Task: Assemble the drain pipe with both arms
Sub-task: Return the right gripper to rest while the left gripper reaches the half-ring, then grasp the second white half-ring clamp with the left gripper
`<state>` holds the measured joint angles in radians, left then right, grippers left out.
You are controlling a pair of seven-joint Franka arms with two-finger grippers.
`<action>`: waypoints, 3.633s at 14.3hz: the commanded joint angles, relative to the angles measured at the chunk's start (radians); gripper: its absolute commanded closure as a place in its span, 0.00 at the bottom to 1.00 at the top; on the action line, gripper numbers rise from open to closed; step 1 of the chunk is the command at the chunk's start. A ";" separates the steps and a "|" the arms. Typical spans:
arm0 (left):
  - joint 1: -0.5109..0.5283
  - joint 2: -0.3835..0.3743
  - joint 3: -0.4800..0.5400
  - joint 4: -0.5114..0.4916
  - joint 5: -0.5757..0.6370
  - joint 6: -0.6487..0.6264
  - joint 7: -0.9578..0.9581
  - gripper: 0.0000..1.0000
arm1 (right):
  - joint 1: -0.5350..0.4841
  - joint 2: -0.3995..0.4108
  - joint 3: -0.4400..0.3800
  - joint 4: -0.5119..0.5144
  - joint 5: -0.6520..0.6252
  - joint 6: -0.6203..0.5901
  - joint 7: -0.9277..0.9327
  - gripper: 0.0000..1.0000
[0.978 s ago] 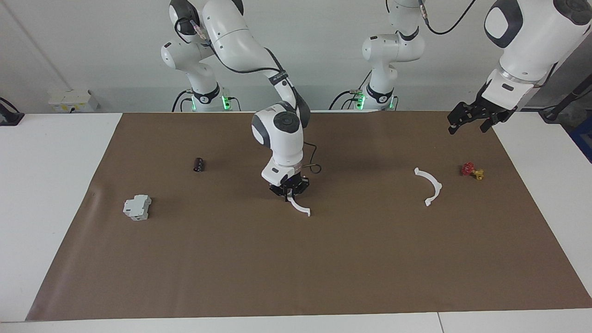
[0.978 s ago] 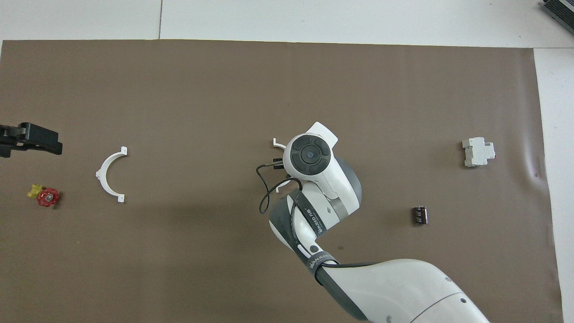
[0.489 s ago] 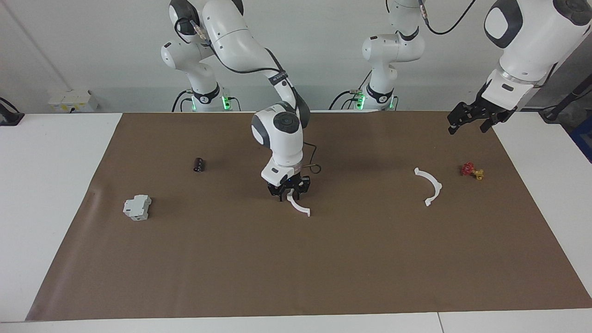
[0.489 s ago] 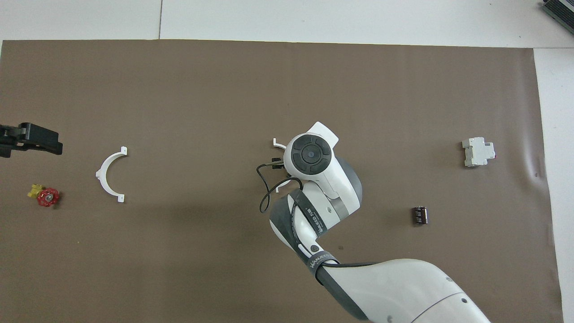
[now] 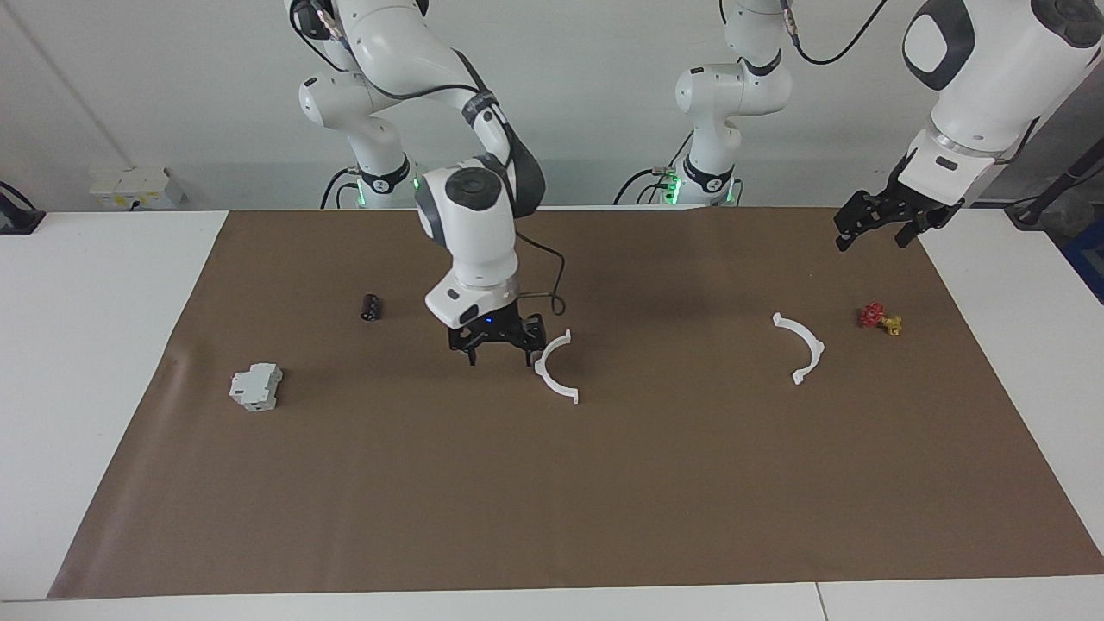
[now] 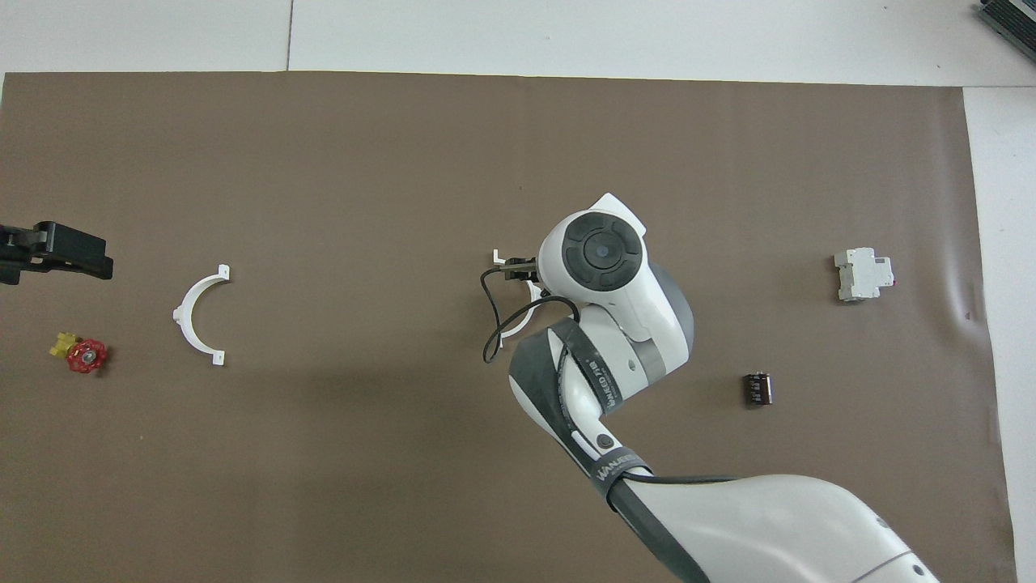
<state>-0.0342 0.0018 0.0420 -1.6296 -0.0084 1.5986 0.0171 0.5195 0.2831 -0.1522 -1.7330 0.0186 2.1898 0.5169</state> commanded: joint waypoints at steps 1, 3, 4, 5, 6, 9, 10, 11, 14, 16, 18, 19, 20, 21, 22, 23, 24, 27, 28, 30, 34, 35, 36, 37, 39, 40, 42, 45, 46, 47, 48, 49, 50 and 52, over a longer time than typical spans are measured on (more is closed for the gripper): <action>0.002 -0.087 0.006 -0.171 -0.008 0.133 -0.002 0.00 | -0.108 -0.122 0.011 -0.023 -0.005 -0.092 -0.055 0.00; 0.020 -0.130 0.006 -0.287 -0.008 0.242 -0.003 0.00 | -0.200 -0.182 0.010 -0.023 -0.009 -0.177 -0.170 0.00; 0.022 -0.134 0.006 -0.318 -0.008 0.277 -0.012 0.00 | -0.240 -0.203 0.010 -0.023 -0.015 -0.220 -0.220 0.00; 0.022 -0.128 0.006 -0.328 -0.008 0.287 -0.025 0.00 | -0.278 -0.226 0.008 -0.023 -0.017 -0.258 -0.257 0.00; 0.026 -0.118 0.006 -0.331 -0.008 0.299 -0.055 0.00 | -0.312 -0.249 0.008 -0.022 -0.020 -0.295 -0.291 0.00; 0.049 -0.082 0.006 -0.410 -0.008 0.414 -0.068 0.00 | -0.381 -0.314 0.008 0.015 -0.046 -0.453 -0.446 0.00; 0.049 -0.074 0.006 -0.446 -0.008 0.455 -0.074 0.00 | -0.406 -0.321 0.008 0.050 -0.046 -0.516 -0.477 0.00; 0.051 -0.071 0.007 -0.485 -0.008 0.501 -0.103 0.00 | -0.424 -0.324 0.008 0.093 -0.043 -0.579 -0.518 0.00; 0.077 -0.069 0.006 -0.564 -0.008 0.576 -0.169 0.00 | -0.441 -0.285 0.008 0.202 -0.054 -0.662 -0.595 0.00; 0.077 -0.069 0.006 -0.633 -0.008 0.670 -0.225 0.00 | -0.432 -0.300 0.010 0.158 -0.060 -0.653 -0.591 0.00; 0.082 -0.068 0.006 -0.686 -0.008 0.721 -0.333 0.00 | -0.444 -0.305 0.013 0.148 -0.045 -0.634 -0.591 0.00; 0.082 -0.069 0.006 -0.723 -0.008 0.748 -0.395 0.00 | -0.446 -0.305 0.013 0.147 -0.042 -0.634 -0.594 0.00; 0.082 -0.071 0.006 -0.734 -0.008 0.761 -0.437 0.00 | -0.444 -0.306 0.013 0.142 -0.043 -0.634 -0.592 0.00; 0.080 -0.071 0.006 -0.734 -0.008 0.762 -0.463 0.00 | -0.438 -0.306 0.013 0.142 -0.043 -0.634 -0.594 0.00; 0.080 -0.069 0.004 -0.736 -0.008 0.764 -0.480 0.00 | -0.431 -0.308 0.022 0.145 -0.049 -0.634 -0.589 0.00; 0.079 -0.059 0.004 -0.739 -0.008 0.765 -0.483 0.00 | -0.423 -0.306 0.025 0.148 -0.069 -0.631 -0.591 0.00; 0.066 -0.036 0.004 -0.748 -0.008 0.782 -0.486 0.00 | -0.415 -0.306 0.023 0.150 -0.093 -0.630 -0.600 0.00; 0.030 0.013 0.004 -0.762 -0.008 0.840 -0.486 0.00 | -0.414 -0.306 0.022 0.153 -0.104 -0.647 -0.658 0.00; 0.039 0.015 0.004 -0.763 -0.008 0.842 -0.486 0.00 | -0.415 -0.306 0.022 0.153 -0.103 -0.647 -0.660 0.00; 0.043 0.026 0.004 -0.765 -0.008 0.854 -0.486 0.00 | -0.423 -0.306 0.020 0.151 -0.086 -0.648 -0.655 0.00; 0.045 0.034 0.006 -0.770 -0.008 0.863 -0.486 0.00 | -0.421 -0.308 0.020 0.151 -0.075 -0.660 -0.652 0.00; 0.045 0.034 0.006 -0.770 -0.008 0.863 -0.485 0.00 | -0.423 -0.308 0.019 0.153 -0.039 -0.673 -0.638 0.00; 0.045 0.034 0.006 -0.771 -0.008 0.863 -0.483 0.00 | -0.423 -0.308 0.019 0.159 -0.022 -0.674 -0.615 0.00; 0.045 0.037 0.006 -0.771 -0.008 0.868 -0.485 0.00 | -0.415 -0.306 0.022 0.165 -0.026 -0.673 -0.603 0.00; 0.045 0.041 0.004 -0.771 -0.008 0.876 -0.485 0.00 | -0.412 -0.306 0.023 0.167 -0.023 -0.665 -0.600 0.00; 0.045 0.043 0.006 -0.773 -0.008 0.876 -0.485 0.00 | -0.412 -0.306 0.022 0.164 -0.026 -0.664 -0.601 0.00; 0.045 0.046 0.006 -0.776 -0.008 0.882 -0.486 0.02 | -0.411 -0.308 0.022 0.164 -0.038 -0.662 -0.604 0.00; 0.045 0.047 0.006 -0.777 -0.008 0.885 -0.482 0.24 | -0.411 -0.311 0.022 0.158 -0.037 -0.659 -0.600 0.00; 0.045 0.047 0.006 -0.777 -0.008 0.885 -0.482 0.42 | -0.420 -0.312 0.020 0.158 -0.028 -0.660 -0.604 0.00; 0.045 0.047 0.006 -0.777 -0.008 0.885 -0.479 0.60 | -0.424 -0.314 0.019 0.155 -0.028 -0.667 -0.604 0.00; 0.045 0.047 0.006 -0.776 -0.008 0.885 -0.477 0.78 | -0.424 -0.314 0.016 0.155 -0.028 -0.665 -0.604 0.00; 0.045 0.047 0.006 -0.776 -0.008 0.885 -0.476 0.91 | -0.424 -0.312 0.014 0.155 -0.028 -0.665 -0.604 0.00; 0.045 0.047 0.006 -0.773 -0.008 0.885 -0.474 1.00 | -0.424 -0.314 0.014 0.155 -0.028 -0.665 -0.604 0.00; 0.046 0.047 0.006 -0.771 -0.008 0.883 -0.474 1.00 | -0.418 -0.314 0.016 0.155 -0.028 -0.665 -0.604 0.00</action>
<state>0.0163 0.0516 0.0411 -2.3893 -0.0084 2.4602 -0.4614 0.1046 -0.0185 -0.1418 -1.5730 -0.0230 1.5344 -0.1018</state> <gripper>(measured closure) 0.894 0.000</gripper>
